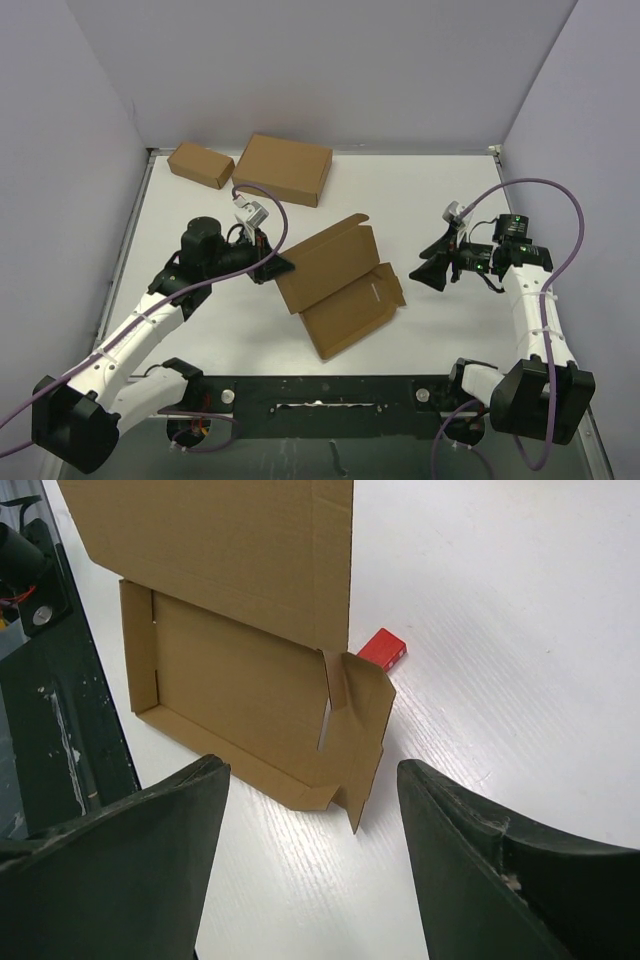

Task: Fold the paper box

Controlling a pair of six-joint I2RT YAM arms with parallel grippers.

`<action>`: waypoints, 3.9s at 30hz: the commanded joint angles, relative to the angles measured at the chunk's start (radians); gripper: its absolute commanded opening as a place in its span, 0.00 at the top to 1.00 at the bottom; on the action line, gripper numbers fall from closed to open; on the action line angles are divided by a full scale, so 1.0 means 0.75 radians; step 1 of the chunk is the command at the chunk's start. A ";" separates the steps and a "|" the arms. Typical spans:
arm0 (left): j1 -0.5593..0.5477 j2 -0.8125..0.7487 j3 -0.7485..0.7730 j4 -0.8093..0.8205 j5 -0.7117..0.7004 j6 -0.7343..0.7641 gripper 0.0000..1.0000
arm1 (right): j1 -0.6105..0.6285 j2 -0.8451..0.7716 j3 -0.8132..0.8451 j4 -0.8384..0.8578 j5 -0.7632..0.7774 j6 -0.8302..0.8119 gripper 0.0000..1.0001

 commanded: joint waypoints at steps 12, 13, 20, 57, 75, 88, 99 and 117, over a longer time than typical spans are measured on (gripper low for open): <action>0.020 -0.061 -0.011 0.041 0.018 -0.025 1.00 | -0.007 0.015 0.062 -0.009 0.059 -0.117 0.31; 0.021 -0.059 -0.013 0.043 0.020 -0.025 1.00 | -0.006 0.014 0.063 -0.010 0.065 -0.126 0.31; 0.028 -0.062 -0.017 0.047 0.022 -0.029 1.00 | -0.007 0.017 0.065 0.003 0.095 -0.178 0.30; 0.046 -0.038 -0.023 0.134 0.085 -0.001 1.00 | 0.234 0.521 0.010 0.460 0.352 0.200 0.91; 0.046 0.013 -0.049 0.184 0.027 -0.005 1.00 | 0.342 0.548 0.019 0.211 0.060 -0.038 0.91; 0.047 0.012 -0.051 0.187 -0.064 0.004 1.00 | 0.367 0.502 0.012 0.156 -0.016 -0.061 0.82; 0.046 0.017 -0.063 0.224 -0.036 -0.018 1.00 | 0.411 0.531 0.019 0.183 -0.008 -0.024 0.69; 0.046 0.015 -0.076 0.241 -0.028 -0.031 1.00 | 0.351 0.544 0.068 0.048 -0.157 -0.114 0.39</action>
